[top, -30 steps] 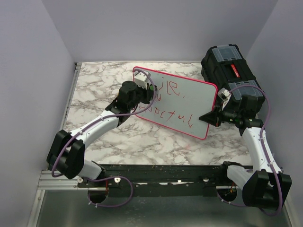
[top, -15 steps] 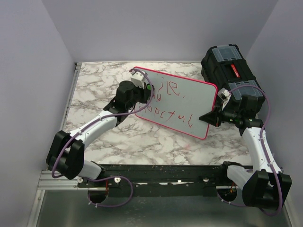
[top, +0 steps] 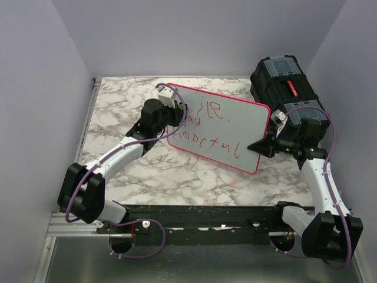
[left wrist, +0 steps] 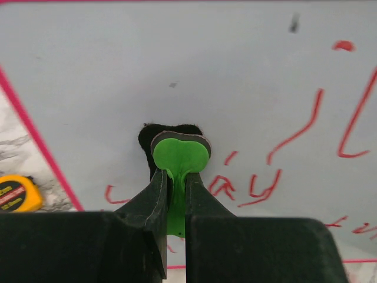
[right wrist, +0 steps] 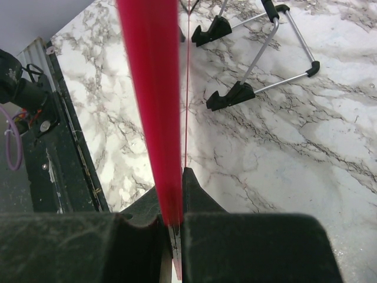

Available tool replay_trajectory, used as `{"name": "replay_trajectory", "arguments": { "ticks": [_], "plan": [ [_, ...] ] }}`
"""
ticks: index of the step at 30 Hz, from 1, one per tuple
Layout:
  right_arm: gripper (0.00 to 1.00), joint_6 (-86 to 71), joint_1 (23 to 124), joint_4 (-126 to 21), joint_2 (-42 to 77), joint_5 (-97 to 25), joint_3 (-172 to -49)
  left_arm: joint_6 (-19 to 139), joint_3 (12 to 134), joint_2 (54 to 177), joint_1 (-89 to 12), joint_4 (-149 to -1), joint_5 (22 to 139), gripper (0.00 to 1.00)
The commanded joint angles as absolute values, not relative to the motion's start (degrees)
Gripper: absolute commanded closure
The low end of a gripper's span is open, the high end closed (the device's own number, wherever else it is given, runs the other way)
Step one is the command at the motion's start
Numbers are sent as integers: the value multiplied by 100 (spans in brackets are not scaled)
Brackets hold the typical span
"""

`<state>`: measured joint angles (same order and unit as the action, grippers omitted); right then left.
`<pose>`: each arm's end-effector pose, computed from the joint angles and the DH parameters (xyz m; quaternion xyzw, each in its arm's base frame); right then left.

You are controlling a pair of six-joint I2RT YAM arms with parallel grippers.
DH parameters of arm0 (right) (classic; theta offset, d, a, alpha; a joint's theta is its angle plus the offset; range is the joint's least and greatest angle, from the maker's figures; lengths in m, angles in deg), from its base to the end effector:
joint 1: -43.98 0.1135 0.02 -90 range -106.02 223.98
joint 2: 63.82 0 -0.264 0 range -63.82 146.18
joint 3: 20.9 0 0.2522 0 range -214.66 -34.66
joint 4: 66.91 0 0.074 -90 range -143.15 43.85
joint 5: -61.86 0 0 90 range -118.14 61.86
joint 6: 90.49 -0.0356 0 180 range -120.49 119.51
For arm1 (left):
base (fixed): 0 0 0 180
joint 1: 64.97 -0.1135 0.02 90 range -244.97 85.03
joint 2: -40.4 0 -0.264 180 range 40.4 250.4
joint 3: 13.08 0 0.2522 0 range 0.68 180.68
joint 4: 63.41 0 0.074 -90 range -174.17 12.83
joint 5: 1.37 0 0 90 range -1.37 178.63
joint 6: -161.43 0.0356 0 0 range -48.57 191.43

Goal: Erase the whiteboard
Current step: Erase the whiteboard using the whiteboard eraser.

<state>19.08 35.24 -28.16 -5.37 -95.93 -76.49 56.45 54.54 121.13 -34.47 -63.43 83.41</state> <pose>0.2018 0.0023 0.2678 -0.2990 0.7322 0.4100 0.4543 0.2824 -0.1701 0.2920 0.1337 0.7715 -0.2729 0.5589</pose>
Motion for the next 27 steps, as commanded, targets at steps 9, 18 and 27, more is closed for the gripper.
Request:
{"name": "replay_trajectory", "arguments": {
  "ticks": [9, 18, 27],
  "plan": [
    [99, 2213, 3549, -3021, -617, -9696, -7711, 5661, 5430, 12026, -3302, -6326, 8438, 100],
    [99, 2214, 3547, -3017, -621, -9687, -7711, 5763, 5398, 12139, -3037, -6336, 8745, 100],
    [99, 2214, 3551, -3012, -635, -9695, -7722, 5741, 5428, 11985, -3853, -6453, 8459, 100]
  ]
}}
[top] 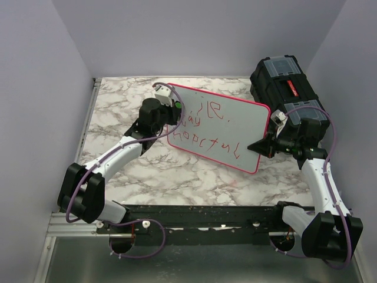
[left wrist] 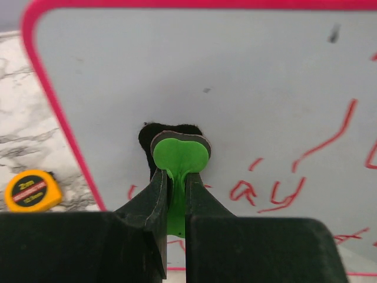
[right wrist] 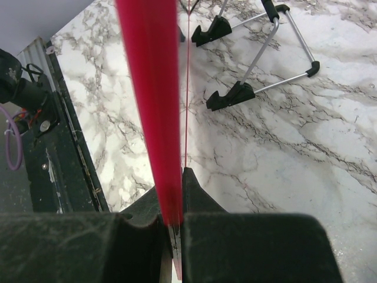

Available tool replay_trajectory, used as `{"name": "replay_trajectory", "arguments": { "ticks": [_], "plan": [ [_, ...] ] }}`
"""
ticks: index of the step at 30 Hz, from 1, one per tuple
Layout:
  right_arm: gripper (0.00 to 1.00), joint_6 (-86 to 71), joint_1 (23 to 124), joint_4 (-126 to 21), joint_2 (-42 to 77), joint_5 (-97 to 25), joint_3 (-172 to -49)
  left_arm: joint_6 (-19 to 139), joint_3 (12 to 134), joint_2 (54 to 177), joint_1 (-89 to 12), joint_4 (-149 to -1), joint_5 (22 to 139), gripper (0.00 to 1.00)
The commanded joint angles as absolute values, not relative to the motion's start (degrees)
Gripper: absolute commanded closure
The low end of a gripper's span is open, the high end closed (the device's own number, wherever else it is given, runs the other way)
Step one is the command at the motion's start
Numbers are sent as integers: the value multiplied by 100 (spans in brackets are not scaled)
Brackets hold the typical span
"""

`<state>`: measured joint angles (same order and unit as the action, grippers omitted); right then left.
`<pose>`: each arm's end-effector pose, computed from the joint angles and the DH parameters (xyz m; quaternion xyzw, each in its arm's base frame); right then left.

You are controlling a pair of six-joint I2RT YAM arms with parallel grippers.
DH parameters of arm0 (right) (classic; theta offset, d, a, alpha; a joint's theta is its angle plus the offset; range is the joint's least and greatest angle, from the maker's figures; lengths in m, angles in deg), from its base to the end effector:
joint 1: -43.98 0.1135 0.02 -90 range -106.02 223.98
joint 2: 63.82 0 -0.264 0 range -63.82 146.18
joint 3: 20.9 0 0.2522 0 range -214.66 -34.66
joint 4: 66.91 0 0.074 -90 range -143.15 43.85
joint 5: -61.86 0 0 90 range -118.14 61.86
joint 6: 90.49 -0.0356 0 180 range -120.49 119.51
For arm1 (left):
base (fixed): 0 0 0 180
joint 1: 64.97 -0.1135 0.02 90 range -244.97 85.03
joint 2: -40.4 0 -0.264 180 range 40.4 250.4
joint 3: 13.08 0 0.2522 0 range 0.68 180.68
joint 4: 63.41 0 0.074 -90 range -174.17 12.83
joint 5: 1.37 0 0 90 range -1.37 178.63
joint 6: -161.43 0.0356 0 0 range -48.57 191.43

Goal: Erase the whiteboard
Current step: Erase the whiteboard using the whiteboard eraser.

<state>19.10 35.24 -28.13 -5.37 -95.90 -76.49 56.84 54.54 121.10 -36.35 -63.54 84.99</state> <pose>0.2018 0.0023 0.2678 -0.2989 0.7324 0.4099 0.4542 0.2883 -0.1599 0.2919 0.1152 0.7751 -0.2517 0.5680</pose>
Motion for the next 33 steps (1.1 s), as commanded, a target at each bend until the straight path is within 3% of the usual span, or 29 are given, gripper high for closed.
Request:
{"name": "replay_trajectory", "arguments": {
  "ticks": [1, 12, 25, 33],
  "plan": [
    [99, 2217, 3549, -3012, -628, -9695, -7720, 5739, 5429, 11991, -3851, -6458, 8443, 100],
    [100, 2211, 3550, -3020, -599, -9678, -7711, 5614, 5346, 12188, -3000, -6258, 8641, 100],
    [99, 2220, 3552, -3012, -635, -9696, -7721, 5762, 5401, 11991, -3794, -6508, 8505, 100],
    [99, 2218, 3553, -3017, -621, -9678, -7716, 5614, 5370, 12044, -3270, -6425, 8606, 100]
  ]
}}
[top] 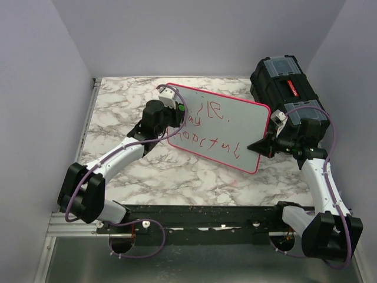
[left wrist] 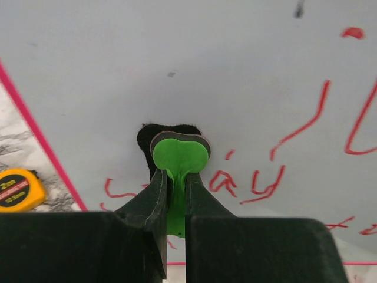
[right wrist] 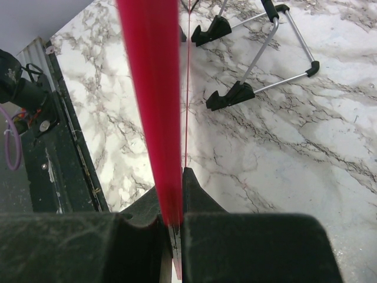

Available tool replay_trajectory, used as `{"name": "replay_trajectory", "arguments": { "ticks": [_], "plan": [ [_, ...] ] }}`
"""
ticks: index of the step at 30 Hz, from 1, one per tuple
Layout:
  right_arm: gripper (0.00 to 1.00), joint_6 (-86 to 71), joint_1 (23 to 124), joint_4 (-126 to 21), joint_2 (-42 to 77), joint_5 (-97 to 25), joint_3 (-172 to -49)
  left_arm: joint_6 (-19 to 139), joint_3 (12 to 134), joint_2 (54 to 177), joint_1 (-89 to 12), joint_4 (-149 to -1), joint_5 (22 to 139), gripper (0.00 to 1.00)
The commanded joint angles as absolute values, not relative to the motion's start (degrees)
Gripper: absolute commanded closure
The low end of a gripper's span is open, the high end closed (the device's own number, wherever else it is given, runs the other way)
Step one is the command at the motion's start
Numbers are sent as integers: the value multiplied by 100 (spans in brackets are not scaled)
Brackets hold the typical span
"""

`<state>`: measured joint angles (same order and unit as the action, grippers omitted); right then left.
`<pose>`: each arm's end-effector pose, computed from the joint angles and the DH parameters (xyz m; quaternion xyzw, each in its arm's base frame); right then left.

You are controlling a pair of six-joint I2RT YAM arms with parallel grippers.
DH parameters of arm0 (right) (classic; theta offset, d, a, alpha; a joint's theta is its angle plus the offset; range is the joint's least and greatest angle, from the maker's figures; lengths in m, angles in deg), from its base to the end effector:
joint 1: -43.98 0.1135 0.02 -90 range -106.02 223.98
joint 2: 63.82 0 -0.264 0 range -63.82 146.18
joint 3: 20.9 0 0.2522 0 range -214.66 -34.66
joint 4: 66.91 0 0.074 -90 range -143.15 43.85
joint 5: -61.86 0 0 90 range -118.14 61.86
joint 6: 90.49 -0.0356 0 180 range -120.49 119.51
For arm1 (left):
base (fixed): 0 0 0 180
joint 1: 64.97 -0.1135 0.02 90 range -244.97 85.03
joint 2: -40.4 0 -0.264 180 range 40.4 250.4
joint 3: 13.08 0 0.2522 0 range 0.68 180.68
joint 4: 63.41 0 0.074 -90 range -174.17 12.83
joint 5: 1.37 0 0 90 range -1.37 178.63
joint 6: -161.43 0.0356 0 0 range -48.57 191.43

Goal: Erase the whiteboard
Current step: Erase the whiteboard using the whiteboard eraser.

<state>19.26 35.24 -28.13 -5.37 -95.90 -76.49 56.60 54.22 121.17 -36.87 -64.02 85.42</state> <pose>0.2018 0.0023 0.2678 -0.2999 0.7320 0.4092 0.4547 0.2894 -0.1568 0.2887 0.1082 0.7809 -0.2456 0.5641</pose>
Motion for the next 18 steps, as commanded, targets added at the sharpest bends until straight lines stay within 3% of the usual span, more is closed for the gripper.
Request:
{"name": "replay_trajectory", "arguments": {
  "ticks": [1, 7, 18],
  "plan": [
    [99, 2220, 3550, -3021, -617, -9676, -7711, 5603, 5367, 12047, -3183, -6413, 8636, 100],
    [99, 2223, 3546, -3012, -599, -9677, -7719, 5638, 5322, 12120, -2979, -6418, 8787, 100],
    [99, 2223, 3548, -3004, -618, -9687, -7720, 5820, 5507, 12113, -3821, -6671, 8546, 100]
  ]
}}
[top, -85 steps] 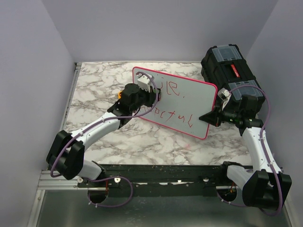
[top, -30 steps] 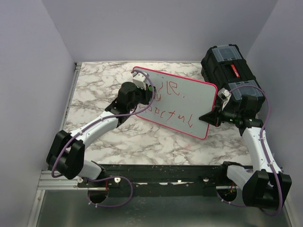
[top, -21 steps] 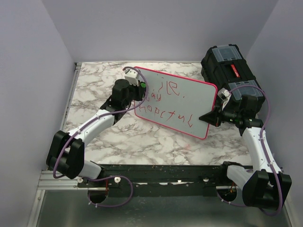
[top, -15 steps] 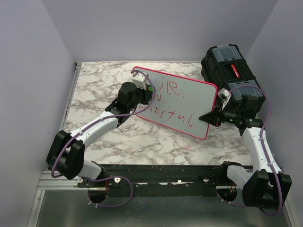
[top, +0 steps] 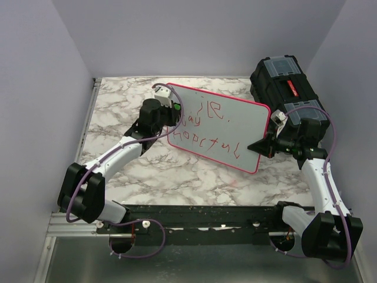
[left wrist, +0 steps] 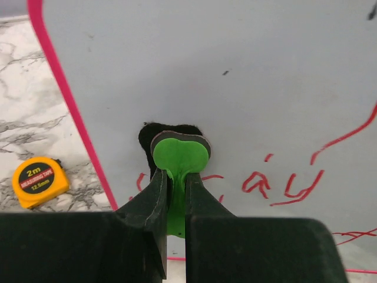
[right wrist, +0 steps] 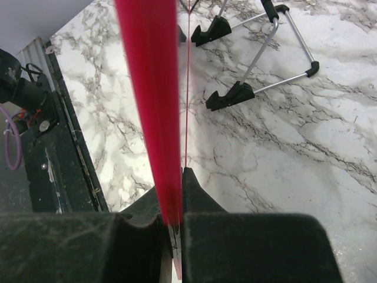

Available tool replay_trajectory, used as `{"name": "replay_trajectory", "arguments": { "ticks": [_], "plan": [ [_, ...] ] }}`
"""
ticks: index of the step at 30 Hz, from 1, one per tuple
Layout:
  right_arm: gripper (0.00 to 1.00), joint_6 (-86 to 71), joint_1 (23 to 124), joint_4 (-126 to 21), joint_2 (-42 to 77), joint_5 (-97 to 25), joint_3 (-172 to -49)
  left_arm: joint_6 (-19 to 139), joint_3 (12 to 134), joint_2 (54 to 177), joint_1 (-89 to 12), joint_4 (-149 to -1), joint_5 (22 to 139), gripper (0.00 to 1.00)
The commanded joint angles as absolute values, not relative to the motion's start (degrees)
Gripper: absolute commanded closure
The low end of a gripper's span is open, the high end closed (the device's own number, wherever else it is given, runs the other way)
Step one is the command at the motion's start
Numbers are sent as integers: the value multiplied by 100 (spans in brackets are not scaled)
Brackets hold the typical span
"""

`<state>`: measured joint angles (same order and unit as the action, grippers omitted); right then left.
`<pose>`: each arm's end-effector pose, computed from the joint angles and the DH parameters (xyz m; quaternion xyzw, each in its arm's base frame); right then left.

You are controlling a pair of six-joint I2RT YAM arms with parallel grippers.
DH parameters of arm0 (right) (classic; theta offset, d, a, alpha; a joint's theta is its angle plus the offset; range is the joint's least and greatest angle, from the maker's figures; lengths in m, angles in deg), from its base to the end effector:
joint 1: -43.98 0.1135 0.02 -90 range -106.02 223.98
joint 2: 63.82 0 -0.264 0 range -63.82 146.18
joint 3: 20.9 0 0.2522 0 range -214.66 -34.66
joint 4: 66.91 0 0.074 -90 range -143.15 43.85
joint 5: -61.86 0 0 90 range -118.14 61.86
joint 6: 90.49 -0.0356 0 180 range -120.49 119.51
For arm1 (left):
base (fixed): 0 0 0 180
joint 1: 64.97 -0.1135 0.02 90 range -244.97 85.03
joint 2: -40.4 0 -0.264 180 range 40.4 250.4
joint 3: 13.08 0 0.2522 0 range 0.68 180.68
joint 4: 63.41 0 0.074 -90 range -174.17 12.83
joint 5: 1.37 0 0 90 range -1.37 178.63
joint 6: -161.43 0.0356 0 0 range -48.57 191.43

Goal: Erase the whiteboard
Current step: Erase the whiteboard using the whiteboard eraser.

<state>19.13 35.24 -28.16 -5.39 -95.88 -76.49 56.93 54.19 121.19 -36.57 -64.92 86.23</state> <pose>0.2018 0.0023 0.2679 -0.2993 0.7322 0.4094 0.4546 0.2885 -0.1577 0.2867 0.1086 0.7860 -0.2380 0.5602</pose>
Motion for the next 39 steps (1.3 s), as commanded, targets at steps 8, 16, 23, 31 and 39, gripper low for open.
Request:
{"name": "replay_trajectory", "arguments": {
  "ticks": [8, 16, 23, 31, 39],
  "plan": [
    [100, 2227, 3554, -3017, -600, -9669, -7712, 5728, 5458, 12177, -3173, -6645, 8634, 100],
    [99, 2232, 3553, -3003, -612, -9668, -7719, 5861, 5546, 12315, -2889, -6722, 8928, 100],
    [99, 2234, 3551, -2997, -643, -9678, -7720, 5954, 5548, 12239, -3536, -6828, 8868, 100],
    [99, 2235, 3548, -2992, -639, -9678, -7720, 5912, 5609, 12151, -3371, -6826, 8666, 100],
    [99, 2236, 3546, -2996, -599, -9670, -7716, 5873, 5699, 12182, -2819, -6772, 8818, 100]
  ]
}}
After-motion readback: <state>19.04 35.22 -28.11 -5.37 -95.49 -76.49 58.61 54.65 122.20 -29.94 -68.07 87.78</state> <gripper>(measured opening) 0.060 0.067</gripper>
